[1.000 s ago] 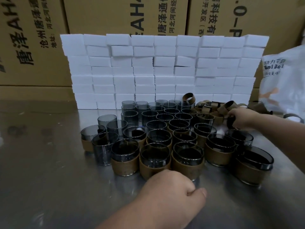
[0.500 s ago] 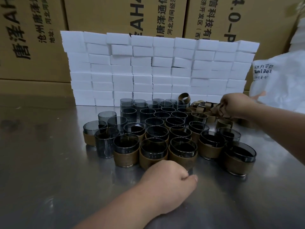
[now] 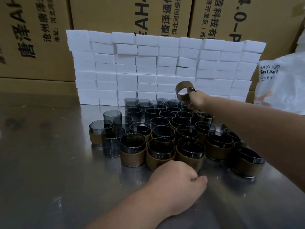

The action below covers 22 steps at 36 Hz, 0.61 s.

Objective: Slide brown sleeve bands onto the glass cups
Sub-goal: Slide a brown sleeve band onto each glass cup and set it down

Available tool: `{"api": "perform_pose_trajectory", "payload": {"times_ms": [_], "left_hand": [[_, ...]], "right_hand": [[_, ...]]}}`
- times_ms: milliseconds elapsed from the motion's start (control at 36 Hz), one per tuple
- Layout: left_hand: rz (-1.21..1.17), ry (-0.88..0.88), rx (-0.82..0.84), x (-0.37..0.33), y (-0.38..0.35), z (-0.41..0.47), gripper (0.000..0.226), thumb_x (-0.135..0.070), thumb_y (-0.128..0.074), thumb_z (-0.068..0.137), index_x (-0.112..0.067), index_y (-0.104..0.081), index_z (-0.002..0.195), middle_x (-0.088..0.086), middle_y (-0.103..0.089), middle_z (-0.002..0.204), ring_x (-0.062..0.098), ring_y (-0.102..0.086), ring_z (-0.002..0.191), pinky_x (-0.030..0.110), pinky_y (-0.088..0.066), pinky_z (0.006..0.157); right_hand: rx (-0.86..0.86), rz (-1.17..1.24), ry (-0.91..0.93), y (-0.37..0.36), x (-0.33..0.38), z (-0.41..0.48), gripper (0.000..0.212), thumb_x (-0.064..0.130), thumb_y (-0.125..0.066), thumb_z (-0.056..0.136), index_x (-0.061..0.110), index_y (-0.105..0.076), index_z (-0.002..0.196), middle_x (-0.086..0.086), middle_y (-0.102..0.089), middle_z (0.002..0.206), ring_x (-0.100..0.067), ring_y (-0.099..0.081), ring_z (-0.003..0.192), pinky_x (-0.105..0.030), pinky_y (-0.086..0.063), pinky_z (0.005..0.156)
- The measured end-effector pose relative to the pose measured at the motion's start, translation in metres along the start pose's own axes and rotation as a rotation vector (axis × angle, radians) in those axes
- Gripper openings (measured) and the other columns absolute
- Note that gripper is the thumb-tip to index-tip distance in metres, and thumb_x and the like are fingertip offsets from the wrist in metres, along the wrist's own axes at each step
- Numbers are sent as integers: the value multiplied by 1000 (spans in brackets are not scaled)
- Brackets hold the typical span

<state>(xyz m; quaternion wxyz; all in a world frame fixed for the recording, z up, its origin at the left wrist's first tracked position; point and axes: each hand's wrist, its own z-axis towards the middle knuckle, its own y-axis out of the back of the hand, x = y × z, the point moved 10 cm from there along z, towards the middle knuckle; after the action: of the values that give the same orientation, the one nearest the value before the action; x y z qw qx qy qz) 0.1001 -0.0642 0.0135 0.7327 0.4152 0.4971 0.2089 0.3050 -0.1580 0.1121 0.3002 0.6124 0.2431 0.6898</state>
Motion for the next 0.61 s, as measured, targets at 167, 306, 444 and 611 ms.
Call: {"api": "perform_pose_trajectory", "payload": {"times_ms": [167, 306, 444, 611], "left_hand": [[-22, 18, 1, 1, 1, 0, 56, -48, -45, 88, -12, -36, 47, 1, -33, 44, 14, -33, 47, 28, -28, 49], [-10, 12, 0, 0, 2, 0, 56, -48, -45, 89, -11, -36, 47, -1, -38, 44, 15, -33, 46, 26, -26, 47], [-18, 14, 11, 0, 0, 0, 55, -48, -45, 89, -14, -39, 46, -3, -38, 42, 14, -34, 45, 26, -26, 46], [-19, 26, 30, 2, -2, 1, 54, -50, -44, 88, -17, -42, 47, -7, -40, 42, 13, -35, 45, 26, -28, 46]], "right_hand": [[111, -158, -44, -22, 4, -1, 56, 46, -14, 100, 6, -39, 130, -13, -54, 105, -21, -51, 60, -12, -33, 34], [83, -160, -86, -27, -5, 1, 46, 24, -16, 103, 3, -30, 141, -22, -55, 123, -34, -60, 92, -36, -47, 78], [131, -272, -58, -32, -2, -7, 49, 29, -14, 102, 0, -21, 142, -22, -51, 129, -28, -61, 67, -26, -45, 55], [195, -299, -81, -47, -16, -16, 61, 42, -13, 101, 0, -26, 144, -19, -27, 150, -34, -44, 126, -36, -28, 104]]}}
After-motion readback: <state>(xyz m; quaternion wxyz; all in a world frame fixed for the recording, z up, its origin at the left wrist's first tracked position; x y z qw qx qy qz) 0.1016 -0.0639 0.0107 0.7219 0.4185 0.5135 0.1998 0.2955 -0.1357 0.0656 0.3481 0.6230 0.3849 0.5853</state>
